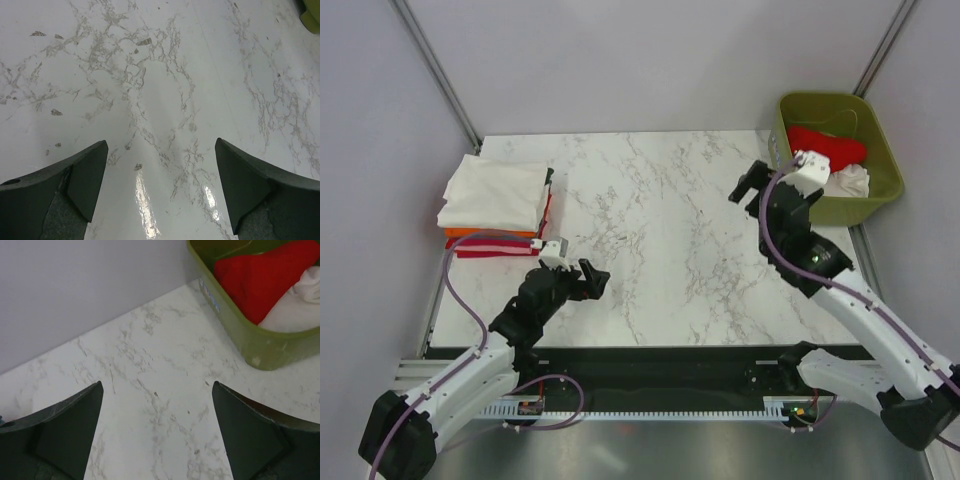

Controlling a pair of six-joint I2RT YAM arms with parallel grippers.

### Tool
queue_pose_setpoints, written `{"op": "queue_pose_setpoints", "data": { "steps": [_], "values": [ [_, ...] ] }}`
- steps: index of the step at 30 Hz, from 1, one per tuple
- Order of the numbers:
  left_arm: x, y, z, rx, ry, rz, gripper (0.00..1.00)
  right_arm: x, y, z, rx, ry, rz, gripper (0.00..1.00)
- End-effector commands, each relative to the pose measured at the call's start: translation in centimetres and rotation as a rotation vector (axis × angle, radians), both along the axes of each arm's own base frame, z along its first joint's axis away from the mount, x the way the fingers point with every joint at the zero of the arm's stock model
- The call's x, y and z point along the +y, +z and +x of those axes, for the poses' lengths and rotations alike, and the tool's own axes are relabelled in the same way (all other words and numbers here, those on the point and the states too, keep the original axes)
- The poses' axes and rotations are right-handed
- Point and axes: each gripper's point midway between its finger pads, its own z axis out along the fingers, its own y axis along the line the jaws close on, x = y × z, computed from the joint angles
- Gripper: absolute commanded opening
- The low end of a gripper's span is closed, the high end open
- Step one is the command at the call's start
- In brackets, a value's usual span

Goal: Fold and stack the t-shirts
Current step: Grab the tshirt from the pile

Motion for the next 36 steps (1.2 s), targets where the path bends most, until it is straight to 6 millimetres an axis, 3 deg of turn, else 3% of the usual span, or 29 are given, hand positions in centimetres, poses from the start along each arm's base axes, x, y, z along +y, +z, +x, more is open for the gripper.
{"op": "queue_pose_setpoints", "data": {
  "steps": [1,2,3,4,5,6,8,9,11,13,14,16,17,18,19,20,22,23,24,25,26,28,29,32,35,36],
  "values": [
    [-0.4,2.0,0.8,-0.066,-0.007,-0.015,0.95,-2.9,3.8,2.2,0.023,-0.121,-0.065,0.98],
    [-0.4,2.0,0.8,-0.066,-0.005,-0.014,0.95,-2.8,3.6,3.6,0.046,-0.117,-0.062,0.98],
    [-0.4,1.9,0.8,-0.063,-0.004,-0.012,0.95,-4.9,4.0,4.7,0.048,-0.166,-0.039,0.98],
    [-0.3,1.9,0.8,-0.064,-0.002,-0.012,0.95,-4.7,5.4,5.8,0.041,-0.126,0.010,0.98],
    [-0.3,2.0,0.9,-0.063,0.003,-0.013,0.94,-5.3,4.6,7.5,0.067,-0.142,0.049,0.98],
    [-0.3,1.8,0.9,-0.058,0.006,-0.009,0.94,-8.2,6.1,8.6,0.044,-0.202,0.089,0.98],
    [-0.3,1.8,1.0,-0.054,0.008,-0.008,0.94,-9.6,4.2,11.2,0.100,-0.217,0.156,0.98],
    [-0.3,1.7,1.0,-0.049,0.007,-0.003,0.94,-12.2,5.0,12.0,0.079,-0.270,0.190,0.98],
    [-0.3,1.7,1.0,-0.047,0.004,-0.003,0.94,-14.2,3.2,14.1,0.105,-0.322,0.241,0.98],
    [-0.4,1.6,1.0,-0.043,0.001,-0.002,0.94,-17.3,3.2,15.4,0.090,-0.403,0.265,0.98],
    [-0.4,1.5,0.9,-0.040,-0.002,-0.001,0.94,-18.3,1.0,16.7,0.125,-0.445,0.278,0.98],
    [-0.5,1.6,0.9,-0.040,-0.004,-0.004,0.94,-20.4,0.1,18.3,0.099,-0.509,0.364,0.98],
    [-0.5,1.6,0.9,-0.040,-0.004,-0.004,0.94,-21.0,-2.5,19.7,0.132,-0.529,0.401,0.98],
    [-0.5,1.5,0.9,-0.038,-0.004,-0.002,0.94,-21.9,-3.0,20.8,0.094,-0.557,0.477,0.98],
    [-0.5,1.5,0.9,-0.038,-0.007,-0.002,0.94,-22.2,-3.9,21.7,0.090,-0.561,0.502,0.98],
    [-0.6,1.5,0.9,-0.035,-0.010,-0.003,0.93,-22.6,-6.3,22.8,0.114,-0.579,0.511,0.98],
    [-0.6,1.6,0.9,-0.035,-0.011,-0.003,0.93,-23.2,-6.2,24.9,0.065,-0.573,0.521,0.98],
    [-0.7,1.5,0.9,-0.034,-0.013,-0.003,0.93,-23.6,-8.6,25.9,0.097,-0.588,0.512,0.98],
    [-0.6,1.4,0.9,-0.031,-0.009,-0.002,0.93,-24.2,-8.3,26.6,0.076,-0.607,0.505,0.98],
    [-0.6,1.4,1.0,-0.030,-0.008,-0.001,0.93,-24.5,-9.2,27.0,0.078,-0.626,0.512,0.98],
    [-0.6,1.4,1.0,-0.027,-0.007,0.001,0.93,-24.8,-11.7,27.5,0.112,-0.646,0.516,0.98],
    [-0.6,1.3,1.1,-0.021,-0.005,0.006,0.93,-25.6,-13.8,28.2,0.120,-0.673,0.547,0.98],
    [-0.7,1.3,1.1,-0.019,-0.007,0.006,0.93,-25.9,-16.1,28.6,0.141,-0.698,0.571,0.98],
    [-0.7,1.2,1.2,-0.017,-0.005,0.008,0.92,-27.7,-18.8,29.3,0.123,-0.754,0.554,0.98],
    [-0.6,1.4,1.2,-0.024,0.000,0.008,0.92,-28.9,-19.8,30.2,0.080,-0.758,0.537,0.76],
    [-0.5,1.4,1.2,-0.025,0.002,0.008,0.92,-29.3,-19.3,30.7,0.049,-0.745,0.543,0.51]
  ]
}}
